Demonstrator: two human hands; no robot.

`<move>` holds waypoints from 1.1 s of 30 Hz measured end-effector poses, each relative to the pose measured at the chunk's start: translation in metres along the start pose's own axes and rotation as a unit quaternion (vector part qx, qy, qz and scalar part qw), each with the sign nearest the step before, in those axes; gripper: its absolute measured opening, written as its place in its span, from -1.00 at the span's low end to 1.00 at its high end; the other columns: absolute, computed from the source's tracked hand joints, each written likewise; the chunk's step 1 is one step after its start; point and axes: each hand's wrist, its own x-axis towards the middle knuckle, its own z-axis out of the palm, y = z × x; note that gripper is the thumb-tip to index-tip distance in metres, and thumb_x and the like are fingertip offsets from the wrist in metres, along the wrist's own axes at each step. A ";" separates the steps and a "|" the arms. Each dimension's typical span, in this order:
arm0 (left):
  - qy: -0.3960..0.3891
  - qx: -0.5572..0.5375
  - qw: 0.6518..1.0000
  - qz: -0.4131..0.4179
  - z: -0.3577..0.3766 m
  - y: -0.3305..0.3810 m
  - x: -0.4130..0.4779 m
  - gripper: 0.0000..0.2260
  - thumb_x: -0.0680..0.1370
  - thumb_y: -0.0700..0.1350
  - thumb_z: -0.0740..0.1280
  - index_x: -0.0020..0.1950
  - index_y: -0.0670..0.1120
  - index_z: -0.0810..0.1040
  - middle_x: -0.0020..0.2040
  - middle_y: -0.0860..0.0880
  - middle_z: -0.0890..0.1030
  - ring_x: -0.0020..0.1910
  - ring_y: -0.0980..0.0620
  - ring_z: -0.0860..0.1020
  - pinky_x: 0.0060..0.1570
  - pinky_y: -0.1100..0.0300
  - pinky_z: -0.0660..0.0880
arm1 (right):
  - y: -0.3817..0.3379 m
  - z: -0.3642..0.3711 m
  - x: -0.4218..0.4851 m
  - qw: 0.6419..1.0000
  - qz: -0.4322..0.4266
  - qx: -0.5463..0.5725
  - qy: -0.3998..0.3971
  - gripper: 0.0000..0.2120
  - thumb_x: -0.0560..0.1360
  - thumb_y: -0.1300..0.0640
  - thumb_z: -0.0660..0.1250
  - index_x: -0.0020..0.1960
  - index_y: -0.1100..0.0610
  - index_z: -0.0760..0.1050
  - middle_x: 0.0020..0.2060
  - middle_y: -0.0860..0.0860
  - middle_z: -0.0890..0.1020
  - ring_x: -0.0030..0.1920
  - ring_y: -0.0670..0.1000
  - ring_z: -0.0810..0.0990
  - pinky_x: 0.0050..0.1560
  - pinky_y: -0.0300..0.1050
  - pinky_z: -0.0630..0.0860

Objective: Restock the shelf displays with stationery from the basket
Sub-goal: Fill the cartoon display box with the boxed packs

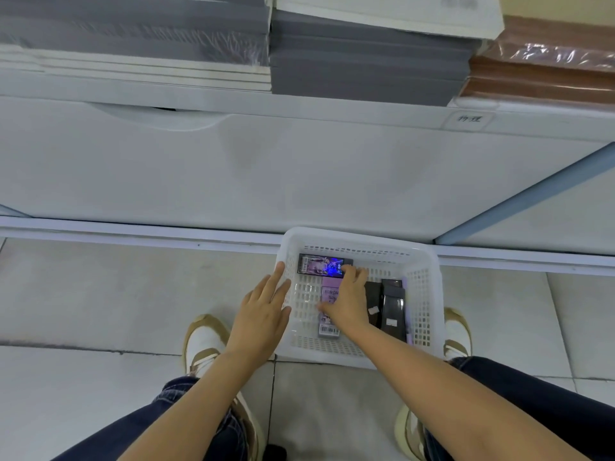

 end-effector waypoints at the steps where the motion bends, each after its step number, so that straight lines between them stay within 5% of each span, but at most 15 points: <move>1: 0.000 0.003 1.000 0.001 0.000 -0.001 0.000 -0.54 0.68 0.01 0.04 0.58 -0.04 0.11 0.59 0.05 -0.18 0.56 0.02 0.03 0.50 0.10 0.11 | 0.001 -0.001 0.000 1.000 0.007 0.026 0.000 -0.15 0.25 0.27 0.60 0.38 0.12 0.19 0.31 0.09 0.18 0.19 0.00 0.38 0.24 -0.25 0.44; 4: 0.001 0.018 1.000 0.004 0.000 -0.003 0.001 -0.55 0.68 0.02 0.02 0.57 -0.02 0.11 0.59 0.05 -0.19 0.56 0.03 0.01 0.50 0.12 0.08 | 0.006 -0.013 -0.001 0.999 0.003 0.047 -0.010 -0.31 0.35 0.37 0.48 0.37 0.13 0.25 0.31 0.10 0.27 0.07 -0.02 0.45 -0.11 -0.51 0.42; 7: 0.015 0.008 1.000 0.007 -0.005 0.001 0.001 -0.60 0.66 -0.05 0.14 0.50 -0.05 0.29 0.60 -0.02 -0.02 0.54 -0.04 0.11 0.47 0.07 0.12 | 0.012 -0.034 0.006 0.995 -0.004 0.090 -0.032 -0.66 0.46 0.26 0.43 0.20 0.18 0.46 0.14 0.10 0.58 0.02 -0.01 0.55 -0.05 -0.32 0.43; 10: 0.091 -0.034 0.995 0.012 -0.017 0.009 0.007 -0.74 0.57 -0.20 0.30 0.25 -0.11 0.55 0.41 -0.17 0.39 0.33 -0.17 0.39 0.28 -0.04 0.37 | 0.004 -0.056 0.014 0.977 0.002 0.194 -0.086 -0.72 0.49 0.20 0.42 0.18 0.13 0.49 0.09 0.04 0.63 -0.05 -0.14 0.59 -0.08 -0.40 0.48; 12: 0.126 -0.125 0.984 -0.015 -0.025 0.015 0.014 -0.78 0.56 -0.17 0.34 0.20 -0.12 0.57 0.20 -0.11 0.52 0.13 -0.09 0.48 0.12 0.05 0.45 | -0.012 -0.064 0.017 0.954 0.015 0.263 -0.142 -0.71 0.51 0.18 0.40 0.22 0.17 0.49 0.10 0.06 0.64 -0.02 -0.09 0.63 -0.09 -0.34 0.55; 14: 0.056 -0.296 0.949 -0.097 -0.035 0.024 0.021 -0.71 0.55 -0.06 0.37 0.26 -0.01 0.46 0.08 0.00 0.56 0.01 0.07 0.54 -0.03 0.22 0.48 | -0.030 -0.066 0.018 0.924 0.021 0.328 -0.193 -0.68 0.52 0.19 0.38 0.26 0.23 0.50 0.07 0.11 0.67 0.01 0.02 0.67 -0.05 -0.20 0.61; 17: -0.067 -0.521 0.831 -0.182 -0.037 0.032 0.027 -0.69 0.53 -0.10 0.42 0.21 -0.03 0.41 -0.01 -0.04 0.64 -0.14 0.07 0.65 -0.22 0.31 0.54 | -0.051 -0.065 0.015 0.883 -0.019 0.365 -0.295 -0.71 0.56 0.17 0.33 0.25 0.23 0.51 0.03 0.12 0.69 0.05 0.10 0.67 0.05 -0.10 0.61; 20: -0.058 -0.525 0.832 -0.168 -0.031 0.026 0.024 -0.83 0.55 -0.19 0.37 0.12 -0.19 0.52 -0.16 -0.12 0.69 -0.28 0.01 0.66 -0.28 0.26 0.58 | -0.053 -0.066 0.017 0.900 -0.063 0.297 -0.314 -0.74 0.60 0.03 0.26 0.16 0.16 0.58 -0.02 0.06 0.70 0.03 0.05 0.68 0.12 -0.09 0.59; 23: 0.004 -0.498 0.845 -0.193 -0.029 0.011 0.024 -0.88 0.57 -0.20 0.34 0.09 -0.18 0.52 -0.21 -0.09 0.67 -0.35 0.06 0.64 -0.33 0.28 0.57 | -0.032 -0.063 0.025 0.974 -0.070 0.141 -0.161 -0.74 0.57 0.02 0.31 0.18 0.13 0.56 0.05 -0.01 0.66 0.11 0.02 0.62 0.10 -0.25 0.53; 25: 0.028 -0.506 0.835 -0.216 -0.029 0.002 0.024 -0.89 0.57 -0.21 0.34 0.09 -0.16 0.52 -0.18 -0.10 0.68 -0.33 0.08 0.65 -0.35 0.32 0.55 | -0.009 -0.057 0.029 0.993 -0.075 -0.004 -0.090 -0.59 0.53 0.05 0.37 0.33 0.14 0.44 0.22 0.03 0.56 0.25 0.04 0.51 0.22 -0.16 0.45; 29: 0.028 -0.528 0.818 -0.226 -0.026 -0.007 0.021 -0.85 0.57 -0.20 0.35 0.13 -0.16 0.53 -0.09 -0.14 0.69 -0.14 -0.10 0.68 -0.19 0.17 0.63 | 0.018 -0.035 0.030 0.972 -0.119 -0.186 -0.079 -0.36 0.48 0.03 0.42 0.47 0.12 0.26 0.29 0.08 0.40 0.29 0.08 0.36 0.27 0.00 0.37; 33: 0.022 -0.519 0.825 -0.222 -0.025 -0.006 0.022 -0.84 0.57 -0.18 0.35 0.13 -0.15 0.53 -0.10 -0.13 0.69 -0.14 -0.13 0.68 -0.10 0.06 0.64 | 0.023 -0.020 0.028 0.941 -0.167 -0.288 -0.056 -0.43 0.41 -0.02 0.46 0.33 0.11 0.37 0.19 0.06 0.44 0.18 0.07 0.40 0.13 -0.04 0.36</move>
